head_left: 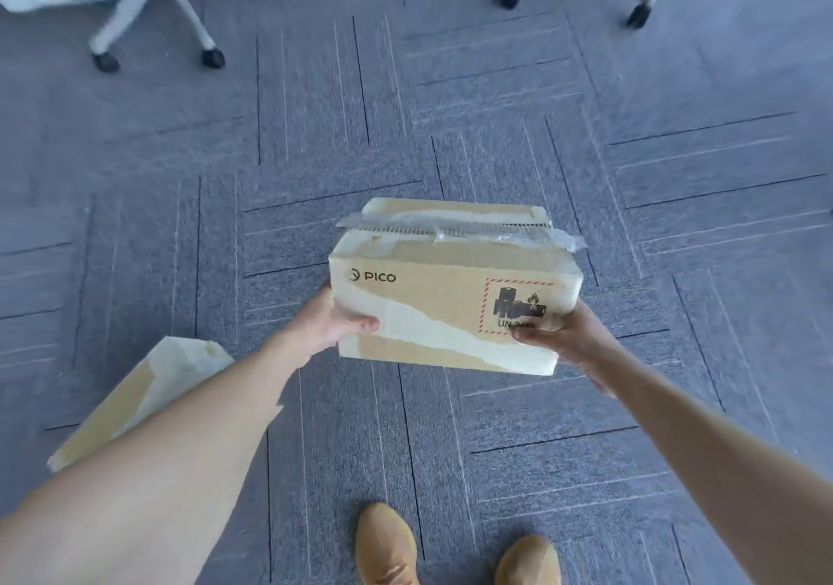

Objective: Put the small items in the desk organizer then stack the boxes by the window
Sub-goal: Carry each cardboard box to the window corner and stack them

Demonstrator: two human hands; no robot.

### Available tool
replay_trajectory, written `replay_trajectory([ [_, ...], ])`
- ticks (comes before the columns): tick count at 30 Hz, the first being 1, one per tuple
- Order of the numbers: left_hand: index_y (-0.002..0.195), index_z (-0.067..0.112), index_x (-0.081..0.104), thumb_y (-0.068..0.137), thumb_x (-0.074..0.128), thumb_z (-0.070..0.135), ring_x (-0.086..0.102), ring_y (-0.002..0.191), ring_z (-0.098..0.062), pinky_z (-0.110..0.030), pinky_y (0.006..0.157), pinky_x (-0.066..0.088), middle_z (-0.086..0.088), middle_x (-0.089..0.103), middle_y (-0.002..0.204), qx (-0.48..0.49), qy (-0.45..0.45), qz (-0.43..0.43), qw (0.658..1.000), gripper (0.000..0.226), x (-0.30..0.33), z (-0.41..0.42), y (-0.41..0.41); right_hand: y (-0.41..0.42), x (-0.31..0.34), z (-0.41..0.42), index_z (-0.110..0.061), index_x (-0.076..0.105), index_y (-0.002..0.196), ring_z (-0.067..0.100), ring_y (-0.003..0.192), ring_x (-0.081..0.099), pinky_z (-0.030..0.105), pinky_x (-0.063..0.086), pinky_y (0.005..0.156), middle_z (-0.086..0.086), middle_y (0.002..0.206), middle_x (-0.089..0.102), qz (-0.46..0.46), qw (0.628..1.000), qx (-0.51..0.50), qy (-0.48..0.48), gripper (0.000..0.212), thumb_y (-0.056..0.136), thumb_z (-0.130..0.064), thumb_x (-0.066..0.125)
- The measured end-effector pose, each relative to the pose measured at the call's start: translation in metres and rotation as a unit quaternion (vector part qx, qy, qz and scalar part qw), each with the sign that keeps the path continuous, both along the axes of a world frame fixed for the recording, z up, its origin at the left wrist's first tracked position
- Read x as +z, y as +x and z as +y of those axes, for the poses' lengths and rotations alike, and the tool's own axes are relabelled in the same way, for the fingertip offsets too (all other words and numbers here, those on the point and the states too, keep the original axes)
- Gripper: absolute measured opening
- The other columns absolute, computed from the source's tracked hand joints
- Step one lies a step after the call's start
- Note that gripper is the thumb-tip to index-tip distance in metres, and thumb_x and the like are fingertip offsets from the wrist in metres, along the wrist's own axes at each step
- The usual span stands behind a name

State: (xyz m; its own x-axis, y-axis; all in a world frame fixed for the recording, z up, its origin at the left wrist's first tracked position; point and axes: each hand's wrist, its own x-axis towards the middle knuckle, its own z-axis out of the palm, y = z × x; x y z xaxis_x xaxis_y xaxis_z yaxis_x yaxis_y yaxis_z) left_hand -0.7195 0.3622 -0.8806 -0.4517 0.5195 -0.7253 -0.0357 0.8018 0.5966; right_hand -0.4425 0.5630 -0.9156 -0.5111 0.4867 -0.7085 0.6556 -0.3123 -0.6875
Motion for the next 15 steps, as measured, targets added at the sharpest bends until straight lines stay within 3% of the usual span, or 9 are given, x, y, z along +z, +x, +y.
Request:
replay_trajectory([
  [2,0.127,0.014,0.047,0.074,0.084,0.010,0.056,0.117,-0.021,-0.044,0.103,0.047,0.010,0.063,0.104,-0.004,0.009,0.001,1.000,0.065,0.045,0.023,-0.011,-0.005,0.047,0.019,-0.025,0.058,0.122,0.019,0.105,0.068,0.052,0.044,0.105,-0.007,0.106,0.076,0.014,0.999,-0.025,0.016,0.108,0.026,-0.061,0.092],
  [5,0.133,0.014,0.047,0.073,0.086,0.013,0.060,0.118,-0.022,-0.045,0.098,0.050,0.001,0.067,0.122,-0.009,0.042,0.004,0.999,0.071,0.119,0.062,-0.025,-0.011,0.131,0.048,-0.027,0.059,0.120,0.014,0.101,0.071,0.044,0.050,0.099,-0.009,0.105,0.077,0.046,0.996,-0.060,0.045,0.100,0.030,-0.051,0.097],
  [10,0.133,0.023,0.051,0.071,0.089,0.023,0.062,0.115,-0.018,-0.034,0.078,0.053,0.005,0.069,0.122,-0.046,0.104,0.045,0.993,0.073,0.264,0.129,-0.037,-0.017,0.275,0.101,-0.022,0.059,0.120,0.016,0.099,0.073,0.039,0.057,0.085,-0.006,0.103,0.077,0.127,0.981,-0.116,0.091,0.074,0.057,-0.009,0.094],
  [15,0.125,0.026,0.053,0.058,0.095,0.038,0.062,0.115,-0.019,-0.042,0.086,0.056,0.006,0.068,0.121,-0.070,0.162,0.089,0.980,0.080,0.422,0.192,-0.025,0.008,0.438,0.148,-0.030,0.061,0.116,0.013,0.097,0.073,0.045,0.055,0.093,-0.008,0.103,0.077,0.157,0.965,-0.141,0.158,0.072,0.053,-0.015,0.095],
])
